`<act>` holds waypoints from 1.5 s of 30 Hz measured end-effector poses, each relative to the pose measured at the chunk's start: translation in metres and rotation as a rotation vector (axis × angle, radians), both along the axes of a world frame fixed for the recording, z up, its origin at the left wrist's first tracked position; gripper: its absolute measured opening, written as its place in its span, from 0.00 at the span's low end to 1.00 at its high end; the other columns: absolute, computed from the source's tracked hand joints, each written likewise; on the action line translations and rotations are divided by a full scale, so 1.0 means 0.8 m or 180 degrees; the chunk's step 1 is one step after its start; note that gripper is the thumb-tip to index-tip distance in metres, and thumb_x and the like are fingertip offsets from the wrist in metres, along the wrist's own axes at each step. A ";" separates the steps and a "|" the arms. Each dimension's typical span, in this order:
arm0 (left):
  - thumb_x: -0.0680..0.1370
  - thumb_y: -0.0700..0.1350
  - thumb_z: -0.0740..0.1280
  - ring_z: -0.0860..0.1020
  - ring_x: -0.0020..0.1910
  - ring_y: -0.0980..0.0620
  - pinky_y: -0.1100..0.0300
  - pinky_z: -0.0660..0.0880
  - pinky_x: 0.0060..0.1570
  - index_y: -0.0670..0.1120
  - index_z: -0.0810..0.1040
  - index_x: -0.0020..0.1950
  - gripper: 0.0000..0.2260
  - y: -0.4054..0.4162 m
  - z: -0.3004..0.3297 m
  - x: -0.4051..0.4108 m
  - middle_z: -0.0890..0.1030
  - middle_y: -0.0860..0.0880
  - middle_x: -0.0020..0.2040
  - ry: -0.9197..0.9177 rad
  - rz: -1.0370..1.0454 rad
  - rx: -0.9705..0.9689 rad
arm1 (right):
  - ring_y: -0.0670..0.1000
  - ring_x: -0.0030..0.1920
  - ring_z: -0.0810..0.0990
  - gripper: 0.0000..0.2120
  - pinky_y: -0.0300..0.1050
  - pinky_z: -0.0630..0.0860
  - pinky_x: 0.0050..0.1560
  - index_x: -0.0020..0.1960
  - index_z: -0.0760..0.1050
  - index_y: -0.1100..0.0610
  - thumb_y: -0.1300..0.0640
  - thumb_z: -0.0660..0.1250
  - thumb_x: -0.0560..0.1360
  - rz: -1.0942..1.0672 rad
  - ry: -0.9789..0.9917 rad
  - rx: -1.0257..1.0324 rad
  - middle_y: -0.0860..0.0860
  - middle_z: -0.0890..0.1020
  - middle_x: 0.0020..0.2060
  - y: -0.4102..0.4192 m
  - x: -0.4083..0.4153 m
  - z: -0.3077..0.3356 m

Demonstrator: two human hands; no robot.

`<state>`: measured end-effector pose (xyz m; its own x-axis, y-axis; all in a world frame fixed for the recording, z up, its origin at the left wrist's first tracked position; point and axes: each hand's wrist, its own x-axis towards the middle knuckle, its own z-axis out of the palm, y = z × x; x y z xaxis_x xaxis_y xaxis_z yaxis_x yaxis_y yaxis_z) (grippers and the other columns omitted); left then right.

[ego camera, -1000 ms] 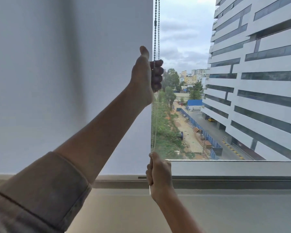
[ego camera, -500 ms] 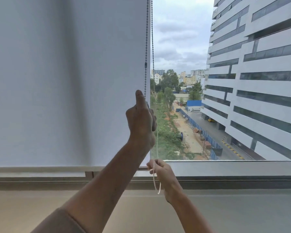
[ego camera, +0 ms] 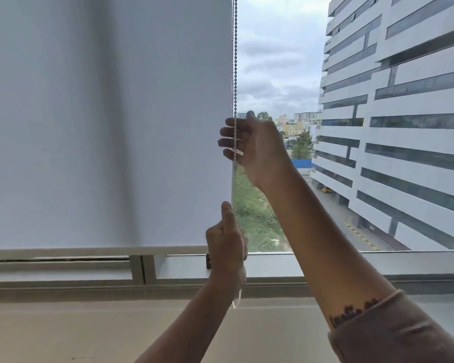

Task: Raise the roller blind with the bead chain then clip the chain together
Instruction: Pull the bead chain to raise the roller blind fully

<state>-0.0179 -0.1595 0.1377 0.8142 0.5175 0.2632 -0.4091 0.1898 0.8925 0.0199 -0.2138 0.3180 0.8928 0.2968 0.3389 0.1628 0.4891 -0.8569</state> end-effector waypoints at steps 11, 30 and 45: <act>0.74 0.72 0.64 0.55 0.23 0.52 0.57 0.53 0.28 0.44 0.53 0.33 0.35 -0.009 -0.075 -0.006 0.58 0.48 0.24 0.0250 -0.0086 -0.0030 | 0.47 0.19 0.55 0.24 0.36 0.52 0.23 0.29 0.70 0.51 0.53 0.60 0.84 -0.0166 0.0363 0.0500 0.46 0.64 0.22 0.007 -0.014 0.051; 0.88 0.63 0.53 0.84 0.58 0.38 0.45 0.79 0.57 0.41 0.82 0.65 0.29 0.061 -0.044 0.022 0.84 0.34 0.62 0.0582 -0.0399 0.0091 | 0.47 0.18 0.53 0.26 0.35 0.51 0.20 0.23 0.69 0.49 0.57 0.63 0.81 -0.0251 0.0369 0.0550 0.45 0.61 0.19 0.006 -0.033 -0.109; 0.86 0.69 0.52 0.77 0.31 0.52 0.58 0.69 0.31 0.43 0.87 0.60 0.34 0.034 0.180 0.007 0.86 0.47 0.39 -0.0212 -0.1169 -0.0014 | 0.46 0.17 0.55 0.29 0.35 0.58 0.18 0.22 0.63 0.49 0.60 0.64 0.81 -0.0495 0.0843 0.0051 0.47 0.59 0.18 0.019 -0.041 -0.288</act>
